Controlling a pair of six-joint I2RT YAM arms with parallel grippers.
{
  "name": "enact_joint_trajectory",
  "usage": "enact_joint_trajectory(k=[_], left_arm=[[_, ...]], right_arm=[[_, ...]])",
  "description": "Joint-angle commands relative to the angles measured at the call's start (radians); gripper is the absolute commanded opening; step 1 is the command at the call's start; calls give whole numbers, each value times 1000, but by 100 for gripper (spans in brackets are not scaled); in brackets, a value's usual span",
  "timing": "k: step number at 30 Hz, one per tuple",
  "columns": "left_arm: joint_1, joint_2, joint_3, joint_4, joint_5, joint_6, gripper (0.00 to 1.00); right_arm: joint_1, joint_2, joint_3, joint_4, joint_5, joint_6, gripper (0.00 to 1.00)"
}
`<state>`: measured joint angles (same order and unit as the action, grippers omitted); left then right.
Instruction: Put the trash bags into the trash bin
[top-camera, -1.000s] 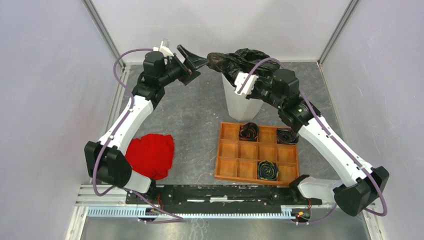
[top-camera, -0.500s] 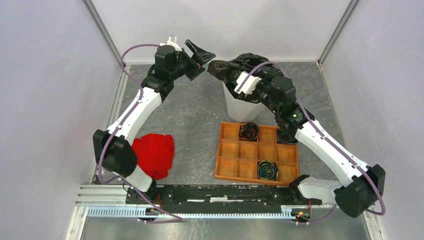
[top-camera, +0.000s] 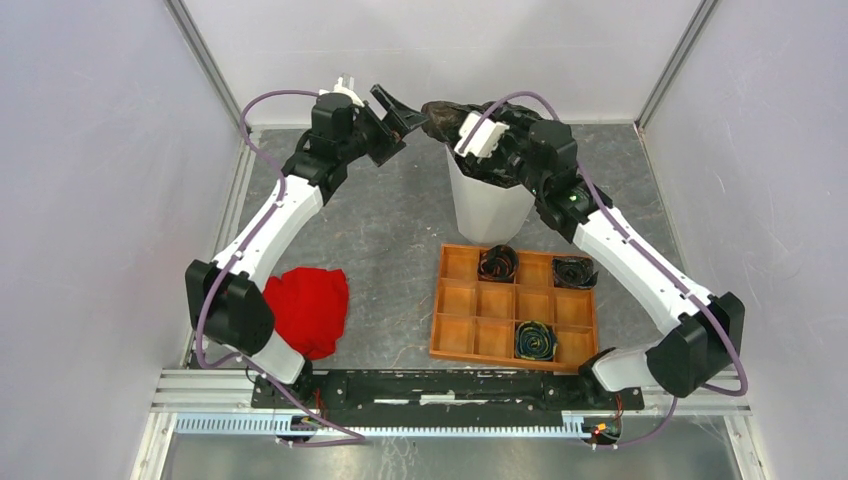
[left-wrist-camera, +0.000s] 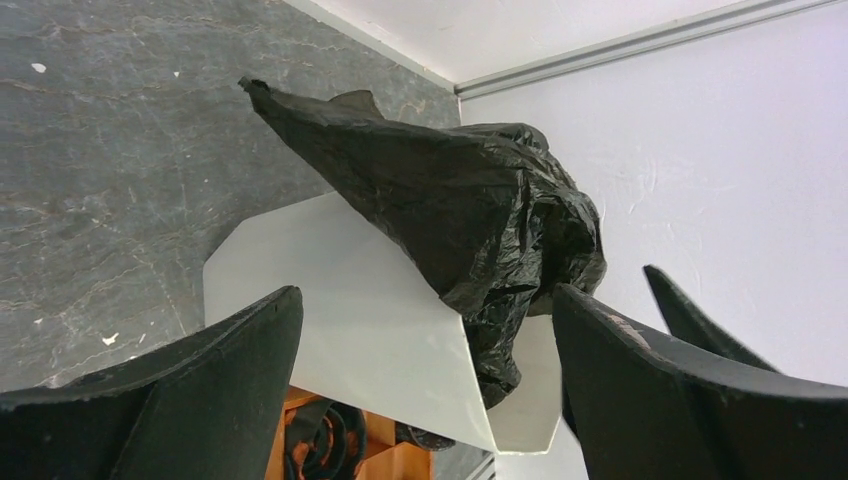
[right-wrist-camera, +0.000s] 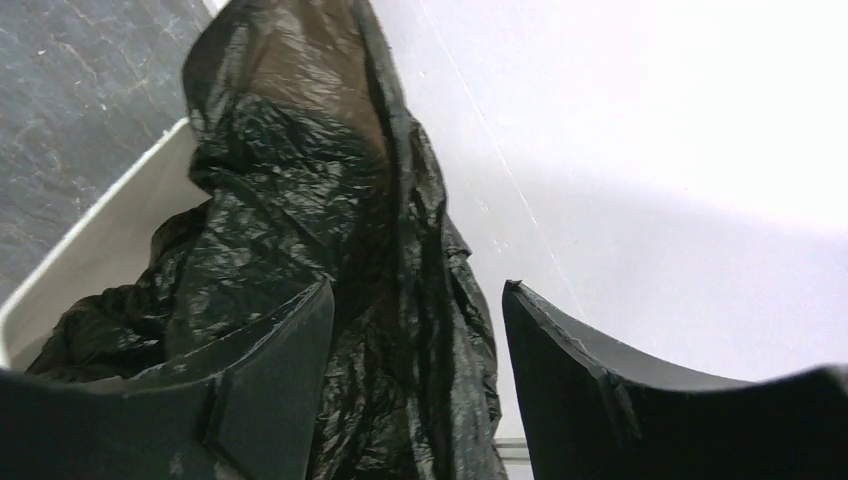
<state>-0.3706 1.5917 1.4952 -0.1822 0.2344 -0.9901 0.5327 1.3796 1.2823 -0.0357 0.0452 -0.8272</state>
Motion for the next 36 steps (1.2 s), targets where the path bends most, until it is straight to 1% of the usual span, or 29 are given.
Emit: enact_joint_trajectory(k=[1,4,9,15,17,21,22,25,32,36], left_arm=[[1,-74,-20,8,-31,74,100],[1,-89,-34,-1,-26,82,100],[1,-110,-58,-3,-18,84,100],[3,-112,-58,-5,-10,79,100],[5,-114,-58,-5,-2,76,100],[4,-134,-69,-6,-7,79,100],[5,-138,-71,-8,-10,81,100],[6,-144,-74,-9,-7,78,100],[7,-160,-99,29,21,55,100],[6,-161,-110,45,34,44,100]], right_arm=[[-37,24,80,-14,-75,9,68],[-60,65,130,-60,-97,-7,64],[-86,120,199,-107,-162,-4,63],[-89,175,268,-181,-269,10,51],[-94,185,270,-181,-280,15,41],[-98,192,293,-210,-277,18,5],[-98,182,292,-217,-276,20,1],[-98,123,270,-230,-292,33,0],[-98,-38,161,-291,-364,81,0],[-98,-142,51,-251,-401,138,0]])
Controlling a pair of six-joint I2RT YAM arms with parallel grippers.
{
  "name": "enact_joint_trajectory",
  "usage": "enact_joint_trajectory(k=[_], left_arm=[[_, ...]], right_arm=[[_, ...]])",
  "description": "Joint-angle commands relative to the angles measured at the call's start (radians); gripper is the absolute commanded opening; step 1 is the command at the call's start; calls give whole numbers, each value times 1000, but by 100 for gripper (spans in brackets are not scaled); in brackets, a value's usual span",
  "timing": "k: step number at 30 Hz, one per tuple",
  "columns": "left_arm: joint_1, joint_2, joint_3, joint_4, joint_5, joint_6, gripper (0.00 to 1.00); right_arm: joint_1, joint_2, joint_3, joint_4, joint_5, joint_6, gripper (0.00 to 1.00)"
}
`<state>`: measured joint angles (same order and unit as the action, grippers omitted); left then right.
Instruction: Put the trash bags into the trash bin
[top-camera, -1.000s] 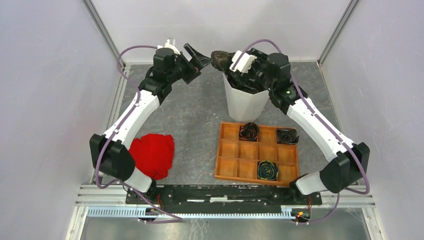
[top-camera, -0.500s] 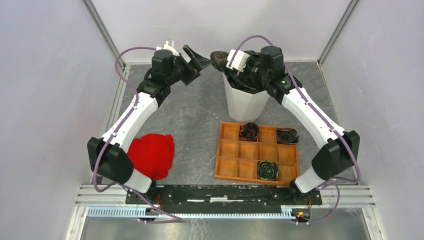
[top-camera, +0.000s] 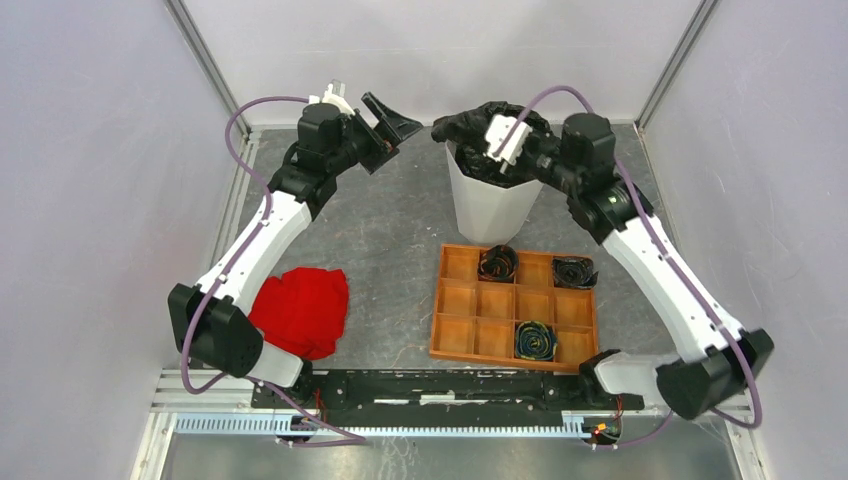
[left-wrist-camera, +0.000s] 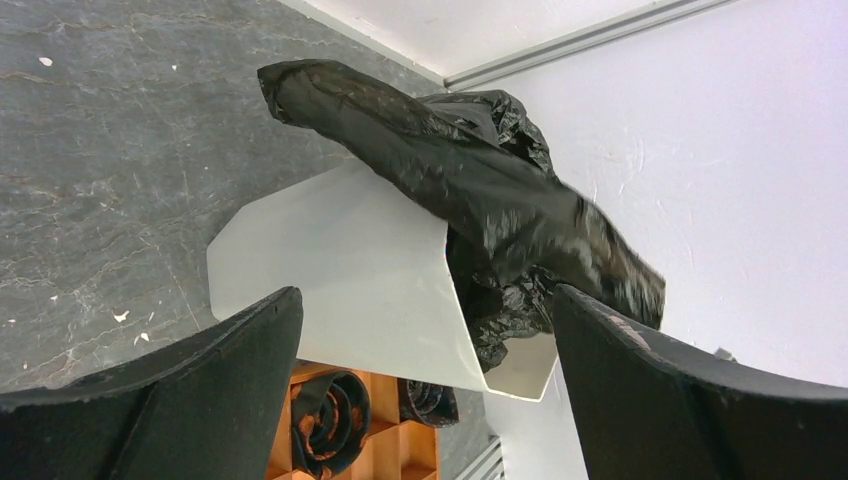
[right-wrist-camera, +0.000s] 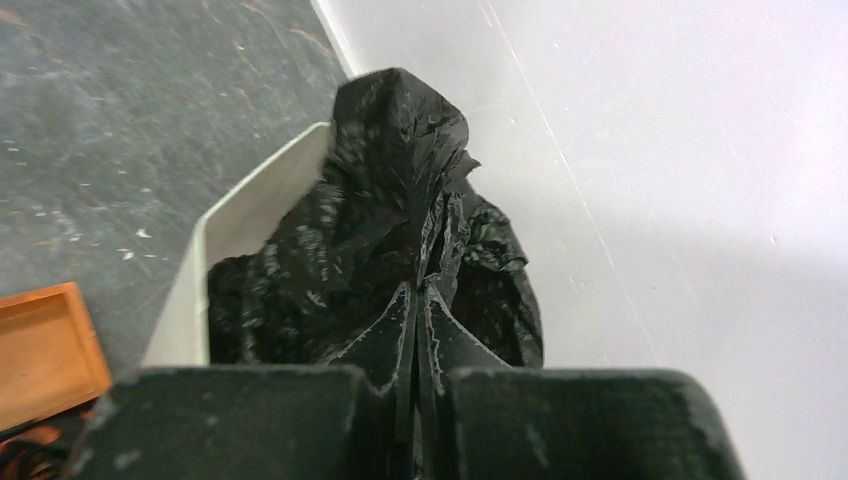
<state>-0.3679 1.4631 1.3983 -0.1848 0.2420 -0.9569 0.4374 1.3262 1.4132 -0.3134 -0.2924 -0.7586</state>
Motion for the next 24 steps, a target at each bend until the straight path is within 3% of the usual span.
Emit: enact_joint_trajectory(k=[1,13,24], left_arm=[[3,-31,-18,53,31,7,100],[3,-28,-64,95,57,-13,100],[-1,36,-114,254,170,-123,100]], right_arm=[[-3,-113,-104,33,-72,80,0],[1,-245,-322,99,-125,194,1],[0,-272,-331,105,-111,227,1]])
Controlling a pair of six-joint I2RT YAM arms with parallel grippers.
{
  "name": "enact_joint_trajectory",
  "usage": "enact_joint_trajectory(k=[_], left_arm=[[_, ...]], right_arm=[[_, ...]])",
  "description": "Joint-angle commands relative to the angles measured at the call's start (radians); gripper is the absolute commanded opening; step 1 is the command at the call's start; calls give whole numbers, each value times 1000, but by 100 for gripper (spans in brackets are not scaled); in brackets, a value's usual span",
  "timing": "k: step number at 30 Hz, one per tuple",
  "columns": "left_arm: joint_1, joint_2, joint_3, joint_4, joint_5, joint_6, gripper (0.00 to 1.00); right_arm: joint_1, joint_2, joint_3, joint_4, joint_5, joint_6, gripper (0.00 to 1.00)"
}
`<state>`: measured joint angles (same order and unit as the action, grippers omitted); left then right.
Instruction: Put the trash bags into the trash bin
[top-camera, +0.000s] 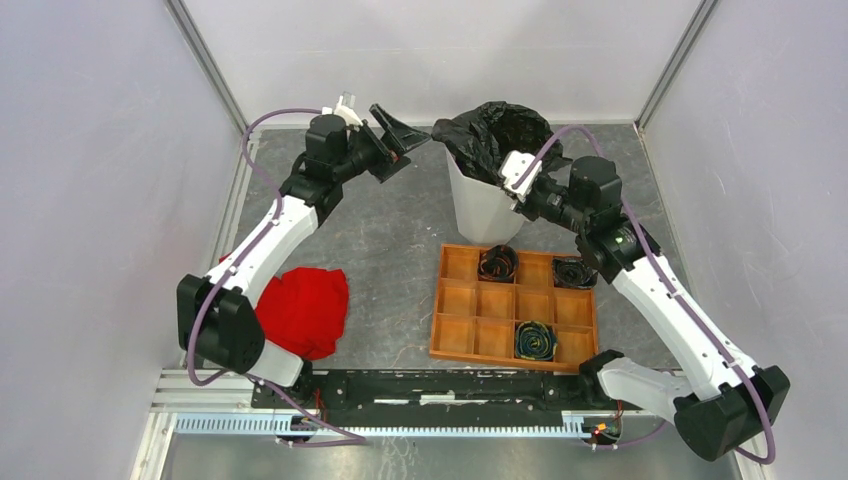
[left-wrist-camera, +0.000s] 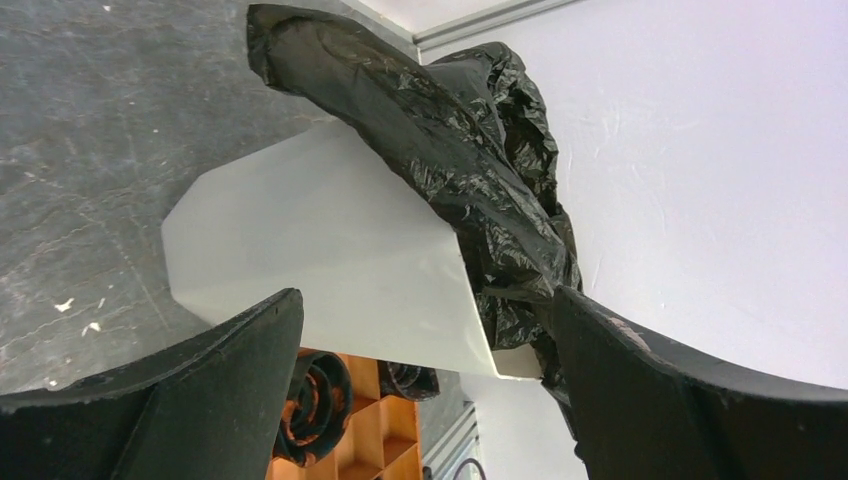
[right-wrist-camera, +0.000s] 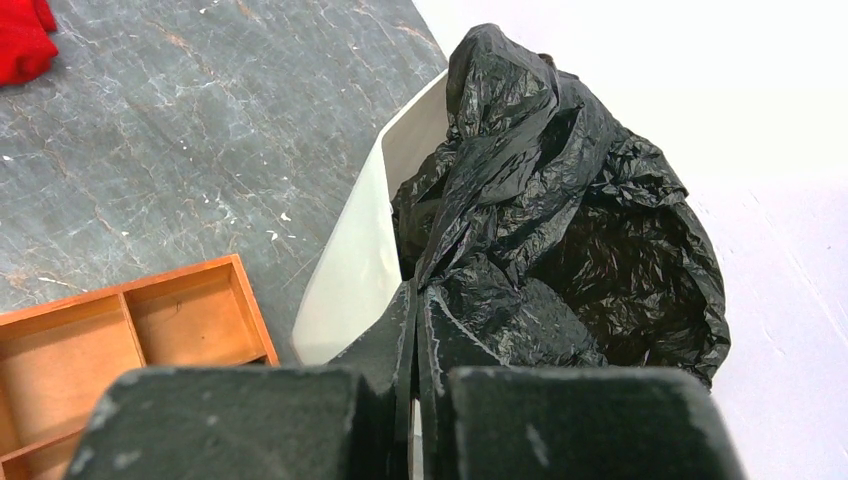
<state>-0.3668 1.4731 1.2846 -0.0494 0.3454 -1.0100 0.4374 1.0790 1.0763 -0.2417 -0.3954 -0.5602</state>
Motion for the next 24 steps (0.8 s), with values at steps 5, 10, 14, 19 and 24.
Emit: enact_joint_trajectory(k=[5,10,14,19,24], left_arm=[[-10,75,45,143,93,-98,100],[-25,84,43,154,73,-103,100],[-29,82,24,155,69,-99,100],[-29,81,25,155,68,-94,100],[-38,45,27,99,17,-18,96]], right_arm=[[1,-29,51,3,-37,37,1],[6,-28,69,-68,-125,28,1],[11,-56,2,-40,-176,57,1],[12,-69,-73,-5,-155,61,1],[13,-43,-124,28,-146,75,1]])
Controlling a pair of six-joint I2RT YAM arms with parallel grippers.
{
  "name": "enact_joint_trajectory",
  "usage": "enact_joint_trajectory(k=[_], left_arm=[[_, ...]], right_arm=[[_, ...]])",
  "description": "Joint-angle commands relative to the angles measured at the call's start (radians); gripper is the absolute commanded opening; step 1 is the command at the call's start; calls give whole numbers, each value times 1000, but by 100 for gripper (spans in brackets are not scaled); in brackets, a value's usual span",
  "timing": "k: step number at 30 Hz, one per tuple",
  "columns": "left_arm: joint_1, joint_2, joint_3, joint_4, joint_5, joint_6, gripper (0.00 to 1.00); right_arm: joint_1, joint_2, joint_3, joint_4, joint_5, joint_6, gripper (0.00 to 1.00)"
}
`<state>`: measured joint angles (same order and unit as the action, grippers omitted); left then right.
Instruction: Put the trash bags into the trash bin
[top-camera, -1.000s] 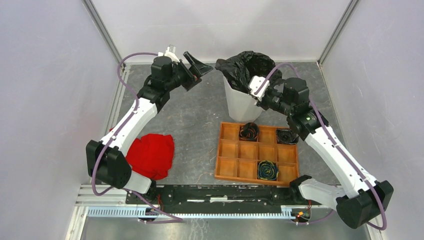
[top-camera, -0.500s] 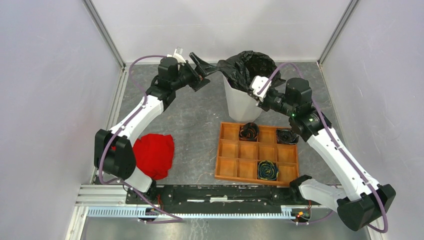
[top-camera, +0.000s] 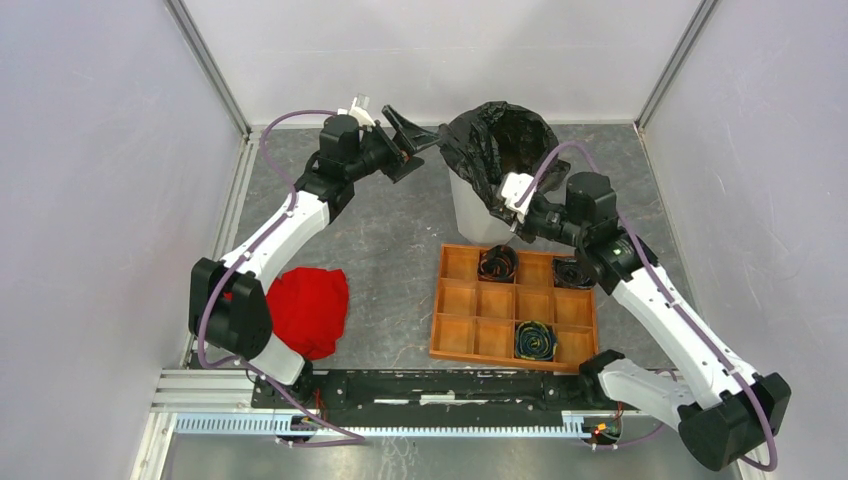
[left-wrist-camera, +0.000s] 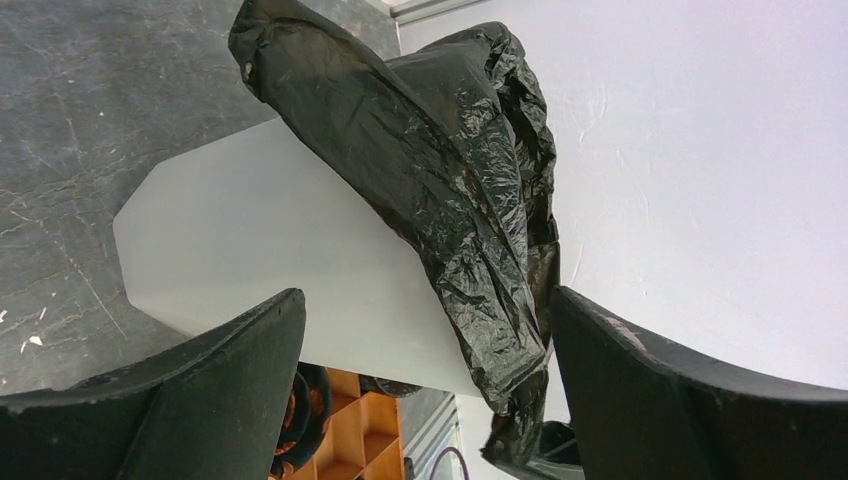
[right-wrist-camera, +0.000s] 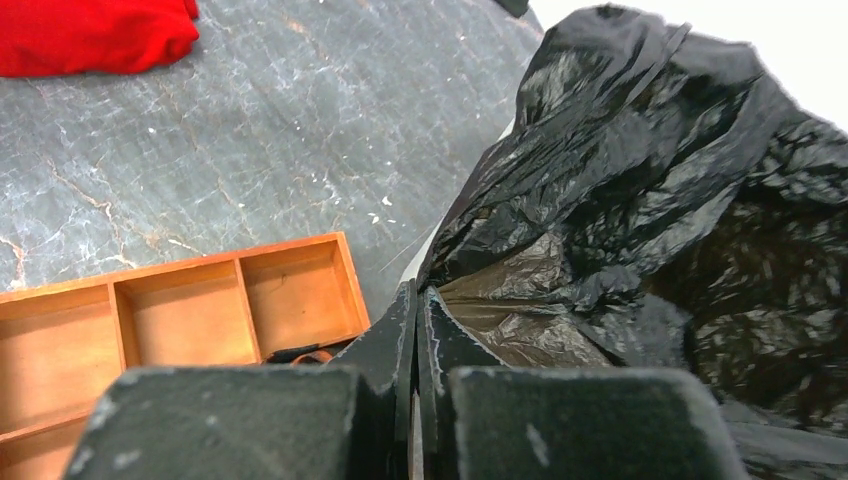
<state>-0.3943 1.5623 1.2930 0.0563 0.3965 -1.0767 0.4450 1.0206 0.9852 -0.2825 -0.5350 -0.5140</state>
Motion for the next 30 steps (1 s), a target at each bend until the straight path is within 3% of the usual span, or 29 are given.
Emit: enact_joint_trajectory(k=[1,12,16,18,20,21,25,28,30], left_arm=[[-15,-53,18,-23,-46,71,95],[-91,13,154,-182,-149,219,100],[-98,49,163,-176,-170,218,95],[-97,73,183,-179,-168,220,91],[-96,97,203,-187,-165,223,85],[-95,108,214,-194,-164,224,80],[-96,107,190,-199,-176,224,59],[-94,58,116,-159,-194,210,54],[-94,20,77,-145,-205,206,53]], right_arm=[[6,17,-49,88,-4,41,2],[5,13,-196,273,58,153,14],[6,3,-231,321,88,202,18],[5,-3,-234,320,104,233,29],[6,-18,-225,301,144,281,50],[5,-28,-219,289,163,308,55],[6,-101,-172,165,244,394,73],[5,-153,-139,52,338,421,80],[3,-170,-100,-32,483,461,83]])
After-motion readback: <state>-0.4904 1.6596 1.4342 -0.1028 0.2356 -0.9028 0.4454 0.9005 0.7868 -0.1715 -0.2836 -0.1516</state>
